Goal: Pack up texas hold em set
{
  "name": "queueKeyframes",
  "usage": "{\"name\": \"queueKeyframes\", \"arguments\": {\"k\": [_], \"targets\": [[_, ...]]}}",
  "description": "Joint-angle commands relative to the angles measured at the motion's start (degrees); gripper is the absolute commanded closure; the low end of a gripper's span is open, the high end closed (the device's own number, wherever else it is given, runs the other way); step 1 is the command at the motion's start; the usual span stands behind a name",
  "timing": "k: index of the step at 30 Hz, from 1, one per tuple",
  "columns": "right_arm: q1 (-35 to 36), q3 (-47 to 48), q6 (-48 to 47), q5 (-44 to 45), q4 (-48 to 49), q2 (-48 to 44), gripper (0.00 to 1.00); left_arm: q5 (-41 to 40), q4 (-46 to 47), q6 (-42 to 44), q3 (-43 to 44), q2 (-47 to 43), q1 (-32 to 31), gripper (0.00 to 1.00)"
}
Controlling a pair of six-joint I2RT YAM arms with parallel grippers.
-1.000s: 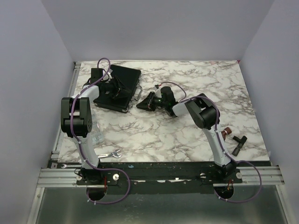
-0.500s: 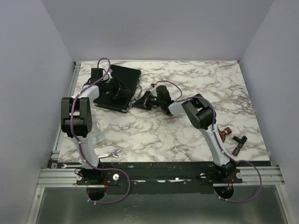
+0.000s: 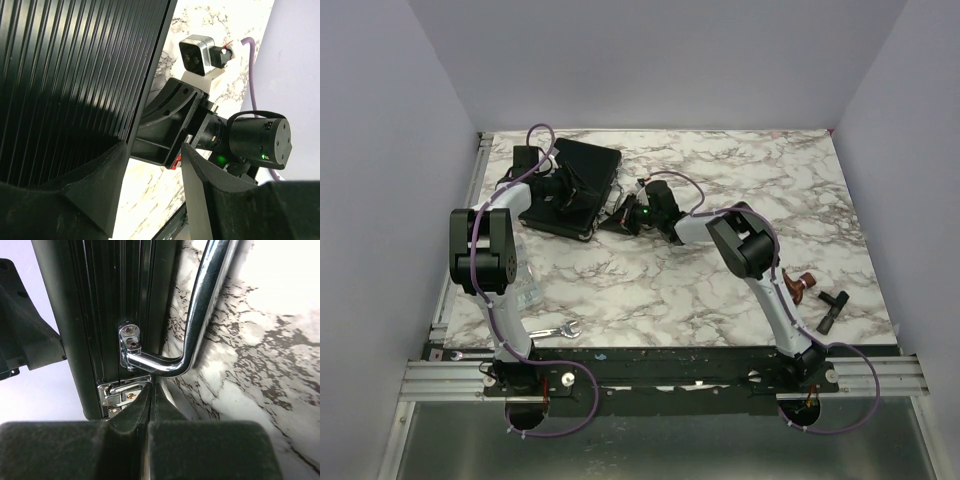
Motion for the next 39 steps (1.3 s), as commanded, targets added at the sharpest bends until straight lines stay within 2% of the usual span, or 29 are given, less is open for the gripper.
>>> {"name": "queueKeyframes", "arguments": {"k": [1,9,17,19,26,29,34,39], "targets": [[4.1,-0.4,-4.1,6.0,-8.2,4.7,0.99,-3.4,-2.1,1.3,0.1,-0.6,0.1,0.52],[4.0,-1.8,-7.5,6.3,-9.9,1.6,0.98,-3.6,-2.8,2.4,0.7,-2.1,0.1,0.51],[3.7,-5.9,-18.1,10.1,-18.0,-10.5,0.8,-7.4,-6.8,7.3,2.9,-6.7,-0.5,0.43],[3.5,-8.1,-20.5,11.6,-19.9,-14.4,0.77,-9.3,-8.4,9.4,3.7,-7.7,-2.9,0.4],[1.7,-19.2,-25.3,14.8,-22.7,-27.2,0.69,-23.1,-15.6,18.2,6.9,-10.7,-7.6,0.3],[0.7,-23.8,-26.6,15.4,-23.6,-32.3,0.66,-31.6,-17.8,21.9,7.9,-11.2,-10.7,0.28],[-0.5,-30.7,-30.1,19.0,-25.8,-41.4,0.52,-47.7,-19.7,27.5,8.5,-10.7,-15.8,0.23],[-1.6,-35.6,-33.9,21.3,-26.7,-48.3,0.43,-56.7,-22.6,28.1,11.1,-7.2,-18.7,0.2]]}}
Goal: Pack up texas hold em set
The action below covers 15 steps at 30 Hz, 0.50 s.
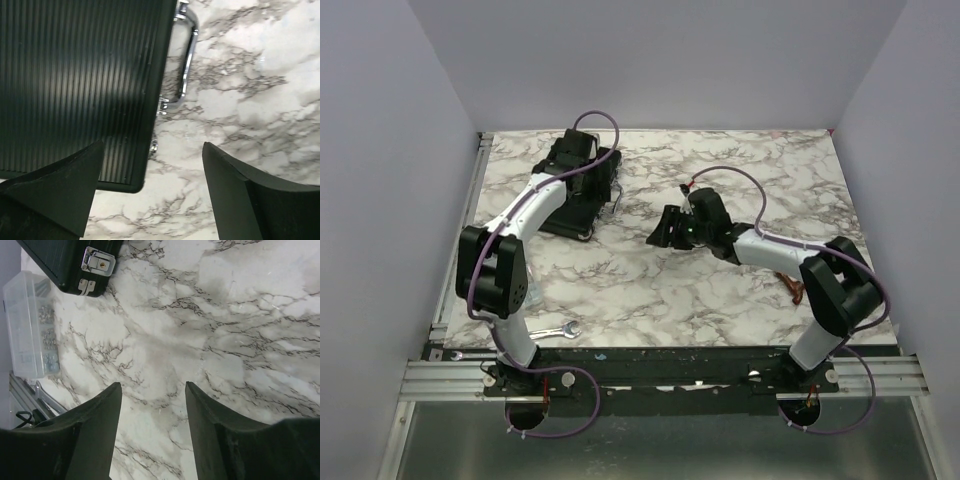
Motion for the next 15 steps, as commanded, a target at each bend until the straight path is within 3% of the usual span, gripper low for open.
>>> {"name": "queueKeyframes", "arguments": {"k": [1,6,15], "targets": [[-0.9,-3.6,-5.5,4.1,-1.8,-5.8,0.42,-15.7,-4.9,4.0,5.0,4.0,-2.8,0.18],[-1.8,-5.9,-6.2,3.0,-0.8,-7.8,0.39,-24.6,-11.2,6.0,16.0,13.6,-6.8,0.14],[-3.2,-10.0,-5.7,-0.1,3.2,-9.4,0.38,-26.7,-22.3,6.4,34.0,26.4,-8.1,0.13]]}}
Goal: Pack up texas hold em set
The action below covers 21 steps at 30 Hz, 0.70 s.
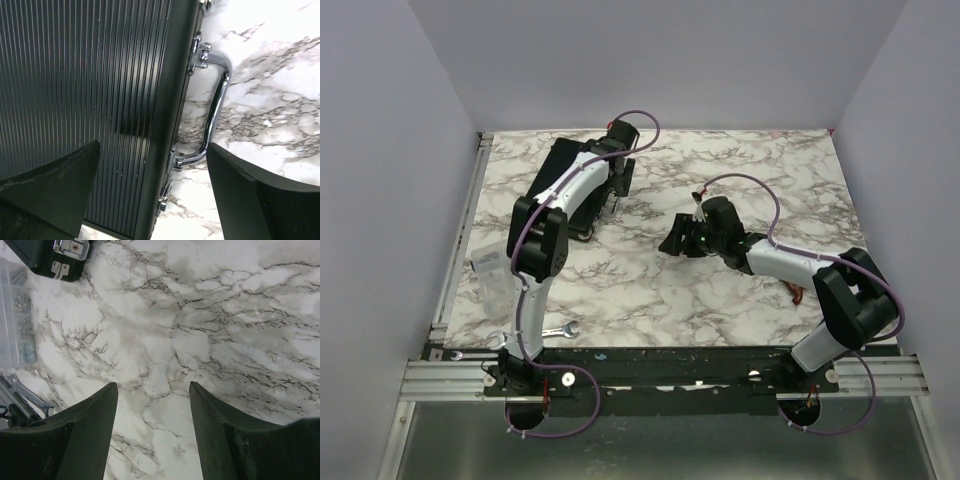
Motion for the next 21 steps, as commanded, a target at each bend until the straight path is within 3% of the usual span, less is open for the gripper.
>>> {"name": "queueKeyframes", "arguments": {"k": [1,10,21], "targets": [[-1.1,-1.9,-0.5,-2.3,3.5,-1.5,0.38,-4.5,-9.2,1.3,7.8,4.3,-0.6,0.13],[-1.9,-2.8,0.4,-4.6,5.2,0.0,0.38,-12.2,-16.6,1.5,15.1,12.2,-1.2,0.16],[-2.2,-3.0,0.8,-5.3,5.4,0.6,0.38,-8.8,-18.8,0.7,20.2,13.8,2.5,0.27]]}}
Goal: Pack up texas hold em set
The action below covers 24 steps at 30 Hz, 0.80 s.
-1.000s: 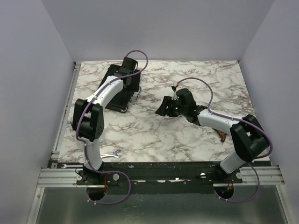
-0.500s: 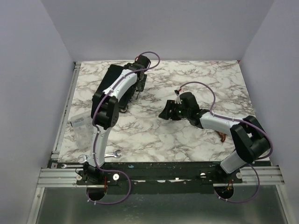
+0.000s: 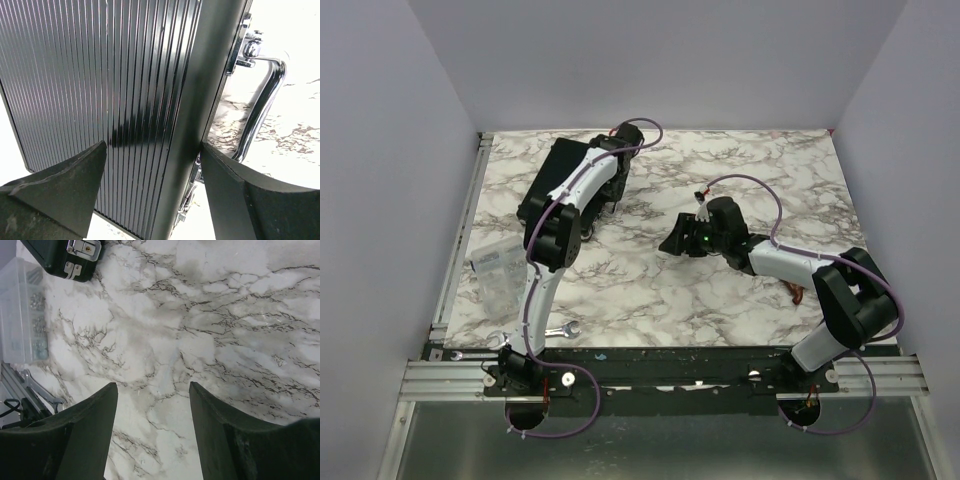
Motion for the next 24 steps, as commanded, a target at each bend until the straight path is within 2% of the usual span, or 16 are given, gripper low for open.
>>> {"name": "queueKeyframes", "arguments": {"k": [1,5,7,9,14,16,20,24], "targets": [[-0.5,-0.7,0.3,-1.0,1.6,0.8,0.38,0.9,-3.2,-0.6,4.4,0.9,3.3,0.27],[-0.5,-0.4,0.7,-1.8,1.7,1.5,0.38,3.1,-5.0,-1.7,7.1,1.7,5.6,0.31],[-0.5,-0.3,0.8,-2.2,1.8,1.7,0.38,3.9,-3.8,-1.7,5.2,0.2,6.0,0.33],[-0.5,-0.2,0.8,-2.3,1.6,1.7,0.38,5.3,-1.1,-1.5,1.6,-3.0,6.0,0.31],[-0.6,1.8,0.2,-1.2,-3.7,-1.3,0.38,12.2,0.1,-2.8,-1.0,-11.2,5.8,0.25],[-0.6,1.8,0.2,1.1,-6.6,-4.7,0.37,18.0,2.7,-3.6,-4.6,-16.8,5.6,0.22],[-0.6,1.5,-0.7,7.8,-13.9,-13.9,0.35,31.0,12.3,-6.6,-18.0,-31.0,5.4,0.18],[-0.6,2.2,-3.0,15.1,-22.5,-23.7,0.26,40.6,21.1,-9.3,-30.2,-44.6,5.2,0.15]]}}
